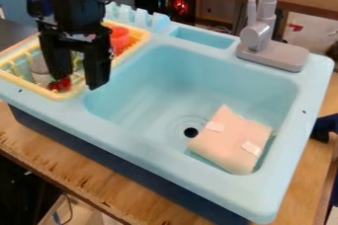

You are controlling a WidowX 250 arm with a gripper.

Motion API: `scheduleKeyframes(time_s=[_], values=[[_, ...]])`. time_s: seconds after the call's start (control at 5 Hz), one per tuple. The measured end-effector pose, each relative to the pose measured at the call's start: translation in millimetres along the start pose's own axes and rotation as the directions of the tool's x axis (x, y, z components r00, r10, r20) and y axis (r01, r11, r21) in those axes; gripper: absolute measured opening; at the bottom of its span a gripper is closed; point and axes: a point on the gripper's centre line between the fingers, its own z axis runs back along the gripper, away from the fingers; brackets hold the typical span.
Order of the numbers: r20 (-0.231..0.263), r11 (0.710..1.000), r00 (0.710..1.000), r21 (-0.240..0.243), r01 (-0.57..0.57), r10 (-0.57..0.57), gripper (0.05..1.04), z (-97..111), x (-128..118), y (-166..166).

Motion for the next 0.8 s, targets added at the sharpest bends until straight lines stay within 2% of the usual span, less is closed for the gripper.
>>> scheduleKeyframes(time_s=[0.2, 0.4, 0.6, 0.8], values=[[0.010, 1.000, 1.000, -0.015, 0.015, -0.015, 1.000, 1.3, 3.3, 2.0], [0.041, 1.000, 0.999, -0.002, -0.007, 0.007, 1.000, 3.4, 15.3, 7.9], [0.045, 0.999, 0.998, 0.014, -0.040, 0.039, 1.000, 5.6, 24.3, 17.6], [0.027, 0.996, 0.997, 0.038, -0.079, 0.078, 1.000, 5.6, 21.5, 22.5]])
